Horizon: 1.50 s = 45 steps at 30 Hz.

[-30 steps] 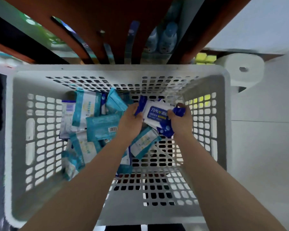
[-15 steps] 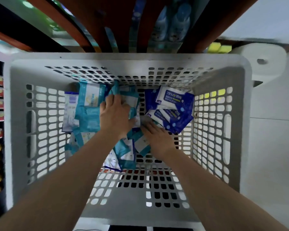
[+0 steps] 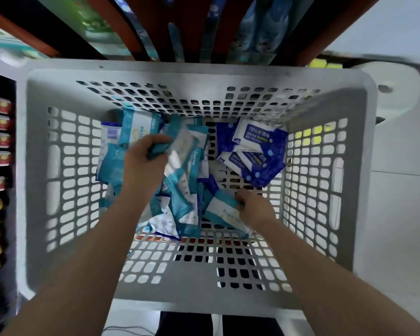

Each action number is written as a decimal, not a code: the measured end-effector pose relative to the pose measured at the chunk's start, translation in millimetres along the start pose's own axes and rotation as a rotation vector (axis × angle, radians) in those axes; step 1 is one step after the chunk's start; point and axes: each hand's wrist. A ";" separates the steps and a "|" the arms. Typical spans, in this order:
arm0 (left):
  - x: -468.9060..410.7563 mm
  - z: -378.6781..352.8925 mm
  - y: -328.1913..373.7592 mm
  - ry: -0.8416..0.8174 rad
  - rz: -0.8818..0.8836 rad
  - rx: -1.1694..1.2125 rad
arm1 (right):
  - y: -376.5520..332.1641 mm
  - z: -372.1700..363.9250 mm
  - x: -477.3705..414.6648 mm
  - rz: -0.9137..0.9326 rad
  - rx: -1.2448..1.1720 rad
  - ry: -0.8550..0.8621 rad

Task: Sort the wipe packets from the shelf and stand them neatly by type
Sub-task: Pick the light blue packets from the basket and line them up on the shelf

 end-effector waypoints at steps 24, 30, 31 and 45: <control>35.8 -6.7 -29.1 -0.289 -0.338 -0.772 | -47.9 8.0 13.4 0.223 -0.248 0.170; -18.7 50.0 -33.4 -0.296 -0.067 -1.248 | -93.5 5.3 15.0 0.268 -0.233 0.064; -20.8 53.2 -32.4 -0.278 -0.097 -1.284 | -96.0 2.4 14.0 0.261 -0.216 0.087; 17.1 69.4 -42.5 -0.435 -0.126 -1.082 | -95.5 24.3 19.4 0.587 -0.203 0.588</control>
Point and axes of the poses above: each hand's wrist, its own x-axis away from the middle knuckle, its own z-axis out of the back of the hand, y = z × x, and after that the axes turned 9 degrees about x, right-handed
